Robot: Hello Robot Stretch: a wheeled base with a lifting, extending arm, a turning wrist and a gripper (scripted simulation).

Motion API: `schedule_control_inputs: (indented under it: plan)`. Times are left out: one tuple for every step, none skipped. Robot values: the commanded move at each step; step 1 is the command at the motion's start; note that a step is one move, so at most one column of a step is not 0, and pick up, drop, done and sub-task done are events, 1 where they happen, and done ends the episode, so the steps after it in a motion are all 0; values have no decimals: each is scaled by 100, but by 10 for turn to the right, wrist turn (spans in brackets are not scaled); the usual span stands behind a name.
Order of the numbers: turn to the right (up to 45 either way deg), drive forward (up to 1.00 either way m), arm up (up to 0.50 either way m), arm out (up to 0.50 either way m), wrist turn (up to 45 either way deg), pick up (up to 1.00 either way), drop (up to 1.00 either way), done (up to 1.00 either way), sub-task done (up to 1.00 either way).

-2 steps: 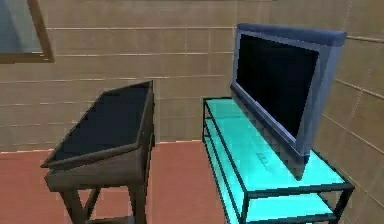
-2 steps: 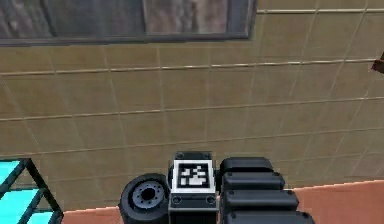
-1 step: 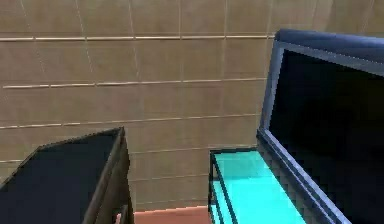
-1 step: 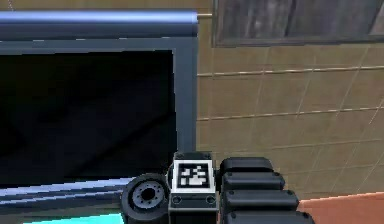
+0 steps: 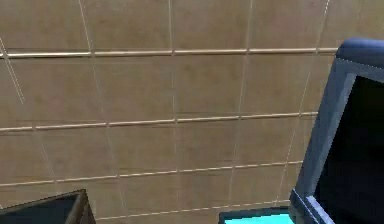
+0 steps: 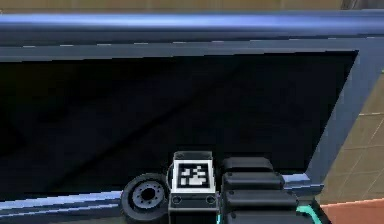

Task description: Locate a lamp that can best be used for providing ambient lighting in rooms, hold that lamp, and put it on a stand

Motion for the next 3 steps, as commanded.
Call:
schedule_control_inputs:
  plan:
    - [450,0,0,0,0,0,0,0,0]
    - [450,0,0,0,0,0,0,0,0]
    - [450,0,0,0,0,0,0,0,0]
